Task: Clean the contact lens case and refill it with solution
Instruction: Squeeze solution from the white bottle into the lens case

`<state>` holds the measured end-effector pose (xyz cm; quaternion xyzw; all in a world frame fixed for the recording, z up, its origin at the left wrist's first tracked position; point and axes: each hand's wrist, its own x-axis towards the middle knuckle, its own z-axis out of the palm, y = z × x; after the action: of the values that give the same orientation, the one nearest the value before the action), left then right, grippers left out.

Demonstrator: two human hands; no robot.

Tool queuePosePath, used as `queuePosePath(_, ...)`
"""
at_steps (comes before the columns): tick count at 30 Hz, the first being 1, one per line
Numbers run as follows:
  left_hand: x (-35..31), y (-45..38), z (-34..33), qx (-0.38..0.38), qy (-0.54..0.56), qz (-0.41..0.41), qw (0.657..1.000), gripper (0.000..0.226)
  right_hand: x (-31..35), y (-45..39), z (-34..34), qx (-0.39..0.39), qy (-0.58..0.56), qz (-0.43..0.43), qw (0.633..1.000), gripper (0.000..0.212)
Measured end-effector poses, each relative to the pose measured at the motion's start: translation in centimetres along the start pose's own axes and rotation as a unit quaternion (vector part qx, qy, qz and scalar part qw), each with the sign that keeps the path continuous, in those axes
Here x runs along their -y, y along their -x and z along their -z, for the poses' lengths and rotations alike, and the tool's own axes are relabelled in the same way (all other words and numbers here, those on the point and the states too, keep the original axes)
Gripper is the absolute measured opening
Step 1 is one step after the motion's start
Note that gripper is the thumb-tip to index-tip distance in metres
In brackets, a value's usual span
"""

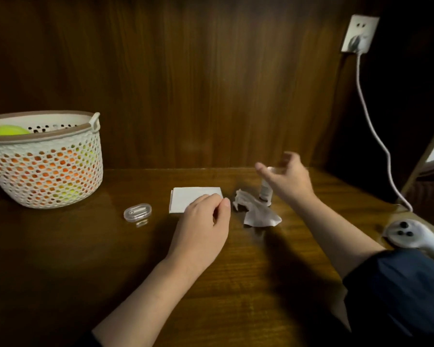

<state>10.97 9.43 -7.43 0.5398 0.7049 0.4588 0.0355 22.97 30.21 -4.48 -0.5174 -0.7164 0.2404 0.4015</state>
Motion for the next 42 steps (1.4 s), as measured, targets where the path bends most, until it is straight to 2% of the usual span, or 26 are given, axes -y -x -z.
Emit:
queuePosePath(2,-0.3,0.2,-0.4,0.005,0.005,0.006,1.0,0.034,-1.2,-0.2,-0.6,0.047,0.02,-0.004,0.999,0.092)
queuePosePath(7,-0.8,0.6,-0.2,0.012,0.028,0.03,0.999,0.03,-4.0,-1.1,-1.4,0.072,0.068,0.009,0.995,0.055)
queuePosePath(12,-1.2,1.1,1.2,0.016,0.036,0.035,0.999,0.031,-5.9,-1.1,-1.0,0.07,0.063,0.03,0.995,0.053)
queuePosePath(16,-2.1,1.4,1.7,0.021,0.034,0.032,0.999,0.033,-6.2,-0.2,0.2,0.025,0.054,0.033,0.998,0.05)
queuePosePath(19,-2.6,1.5,2.2,0.018,0.044,0.018,0.999,0.027,-4.9,1.6,1.4,0.001,0.006,0.056,0.998,0.05)
queuePosePath(22,-3.4,1.2,3.0,0.031,0.066,0.04,0.996,0.013,-2.6,4.8,2.4,0.049,-0.064,0.107,0.991,0.044)
queuePosePath(24,-4.0,1.1,3.7,0.041,0.07,0.063,0.995,0.019,-1.3,7.6,2.9,0.112,-0.099,0.142,0.979,0.037)
queuePosePath(26,-4.3,1.1,4.6,0.048,0.029,0.054,0.997,0.031,-0.5,10.5,3.0,0.171,-0.111,0.165,0.965,0.03)
queuePosePath(28,-4.5,1.1,5.5,0.058,-0.061,0.012,0.996,0.041,0.2,12.9,2.7,0.21,-0.116,0.184,0.953,0.029)
queuePosePath(31,-4.6,1.3,6.7,0.061,-0.163,-0.042,0.984,0.056,1.5,15.2,2.0,0.218,-0.118,0.214,0.945,0.021)
queuePosePath(35,-4.1,1.6,8.2,0.083,-0.213,-0.058,0.972,0.069,3.6,16.5,1.2,0.233,-0.122,0.231,0.937,0.021)
queuePosePath(38,-3.4,1.6,8.8,0.089,-0.205,-0.055,0.973,0.065,4.4,16.7,0.5,0.244,-0.11,0.235,0.934,0.024)
queuePosePath(42,-2.4,1.5,8.7,0.062,-0.235,-0.077,0.967,0.065,4.7,16.6,-0.1,0.247,-0.069,0.243,0.936,0.022)
